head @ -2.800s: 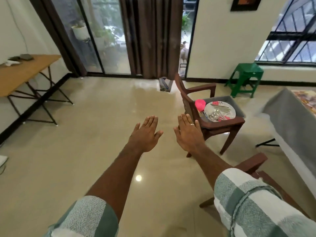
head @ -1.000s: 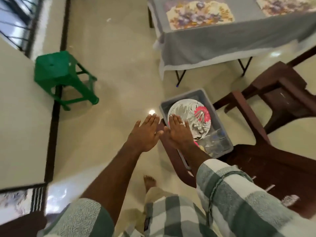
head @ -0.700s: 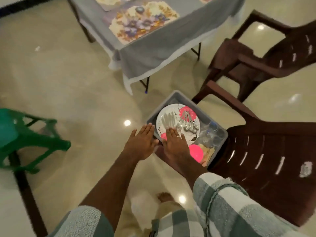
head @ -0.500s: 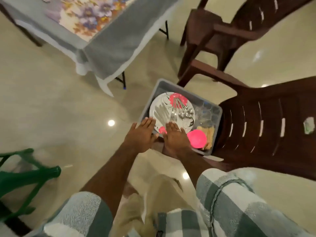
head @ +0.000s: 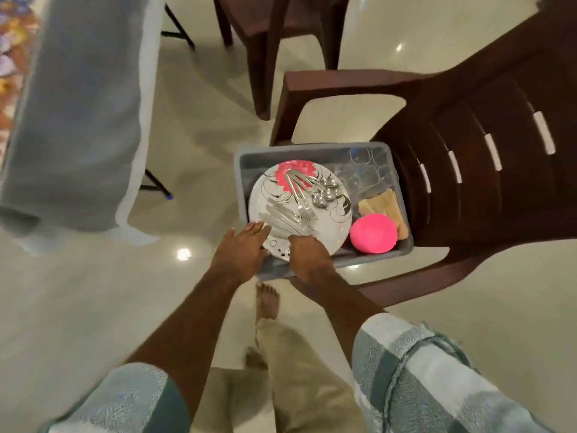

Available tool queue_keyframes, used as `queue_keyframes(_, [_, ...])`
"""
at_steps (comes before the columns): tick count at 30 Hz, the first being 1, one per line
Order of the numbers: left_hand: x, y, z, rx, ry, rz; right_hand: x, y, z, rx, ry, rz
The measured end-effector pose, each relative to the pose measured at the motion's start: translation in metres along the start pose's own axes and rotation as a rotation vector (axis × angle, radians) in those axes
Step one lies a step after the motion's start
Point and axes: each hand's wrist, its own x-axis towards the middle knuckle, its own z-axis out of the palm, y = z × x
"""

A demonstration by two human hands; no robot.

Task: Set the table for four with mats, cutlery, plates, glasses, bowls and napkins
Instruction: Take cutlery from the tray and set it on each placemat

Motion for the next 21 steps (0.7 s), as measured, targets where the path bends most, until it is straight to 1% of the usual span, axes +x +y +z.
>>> queue_keyframes(2, [0.02, -0.007, -0.001, -0.033, 0.05, -0.017, 0.015, 0.003, 0.008, 0.046, -0.003, 0.081])
queue_keyframes(4, [0.038, -0.008, -0.003, 0.003, 0.041, -0.01, 0.025, 0.009, 0.016, 0.114, 0.005, 0.173])
queue_keyframes(6, [0.058, -0.009, -0.003, 0.056, 0.024, 0.04, 0.036, 0.011, 0.024, 0.121, -0.003, 0.223])
queue_keyframes(10, [0.092, -0.017, 0.006, 0.141, -0.032, 0.127, 0.051, -0.001, 0.043, 0.096, -0.019, 0.214])
queue_keyframes(13, [0.107, -0.026, 0.015, 0.185, -0.081, 0.188, 0.054, -0.011, 0.057, 0.127, -0.011, 0.258])
queue_keyframes(18, [0.119, -0.034, 0.023, 0.27, -0.106, 0.247, 0.053, -0.024, 0.071, 0.089, 0.065, 0.336])
queue_keyframes(21, [0.122, -0.028, 0.03, 0.398, -0.109, 0.292, 0.054, -0.026, 0.076, 0.122, 0.109, 0.366])
